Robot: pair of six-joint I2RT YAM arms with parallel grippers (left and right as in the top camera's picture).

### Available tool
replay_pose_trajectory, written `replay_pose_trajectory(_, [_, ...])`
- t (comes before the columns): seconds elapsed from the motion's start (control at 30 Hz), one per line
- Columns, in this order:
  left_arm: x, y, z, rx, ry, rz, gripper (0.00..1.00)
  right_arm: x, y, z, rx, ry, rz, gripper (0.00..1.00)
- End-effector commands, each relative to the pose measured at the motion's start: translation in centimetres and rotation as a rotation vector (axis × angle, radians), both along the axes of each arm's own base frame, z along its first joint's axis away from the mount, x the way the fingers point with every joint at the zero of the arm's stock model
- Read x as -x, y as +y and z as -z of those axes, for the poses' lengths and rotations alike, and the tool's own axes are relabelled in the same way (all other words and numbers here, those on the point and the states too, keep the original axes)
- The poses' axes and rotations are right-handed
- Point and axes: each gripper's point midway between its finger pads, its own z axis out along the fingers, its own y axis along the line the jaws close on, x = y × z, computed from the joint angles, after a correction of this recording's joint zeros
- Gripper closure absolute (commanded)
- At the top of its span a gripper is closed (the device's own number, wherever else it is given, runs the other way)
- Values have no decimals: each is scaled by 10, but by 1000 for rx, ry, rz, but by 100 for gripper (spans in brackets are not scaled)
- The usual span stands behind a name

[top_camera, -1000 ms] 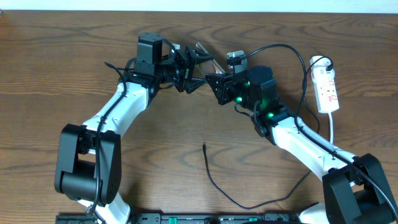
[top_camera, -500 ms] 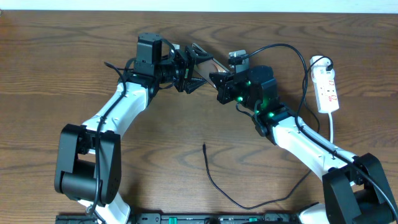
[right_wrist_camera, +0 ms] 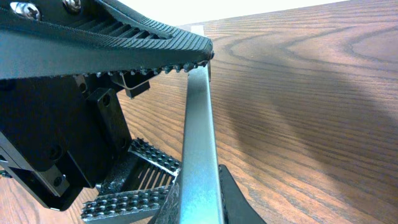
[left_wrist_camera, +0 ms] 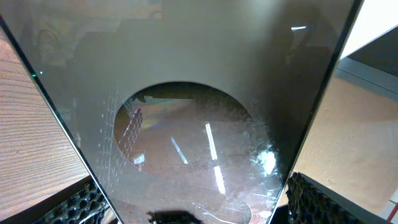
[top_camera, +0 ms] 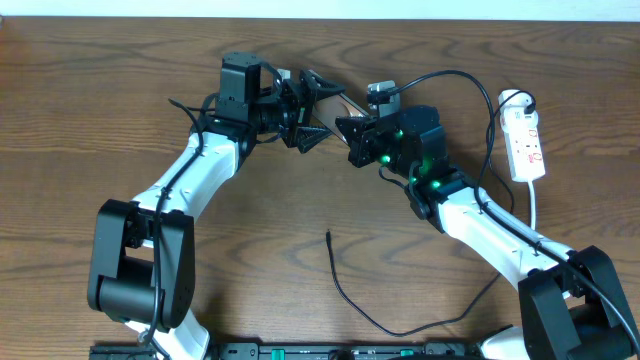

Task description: Plug charger to phone and switch on socket

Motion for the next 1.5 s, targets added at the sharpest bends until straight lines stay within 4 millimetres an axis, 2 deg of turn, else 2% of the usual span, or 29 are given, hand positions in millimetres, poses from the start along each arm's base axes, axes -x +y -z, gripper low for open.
replay_pose_trajectory(0.0, [6,-4,-17,22,-50,40,9,-2,6,-17,-37,-32,-26,99])
replay_pose_trajectory(0.23, [10,-2,-22,51,-44,71,9,-17,-12,-29,-139,0,59,99])
replay_pose_trajectory(0.4, [7,9,-25,72,-44,71,9,-29,-29,-36,-223,39,130,99])
replay_pose_trajectory(0.53, [-1,20,-33,91,-85,55,9,-34,-39,-36,-229,42,155,99])
replay_pose_trajectory(0.8, [-24,51,-72,168,-246,11,9,-41,-53,-35,-255,66,201,99])
replay_pose_trajectory(1.07, [-33,85,-78,145,-356,-7,8,-53,-75,-42,-563,297,361,99])
replay_pose_trajectory(1.27, [-42,98,-77,88,-449,-42,9,-55,-70,-64,-873,475,404,99])
replay_pose_trajectory(1.33, [-48,101,-75,68,-451,-82,8,-52,-60,-76,-987,536,384,99])
replay_pose_trajectory(1.47, [-53,104,-74,53,-451,-114,8,-44,-41,-93,-1072,571,322,99])
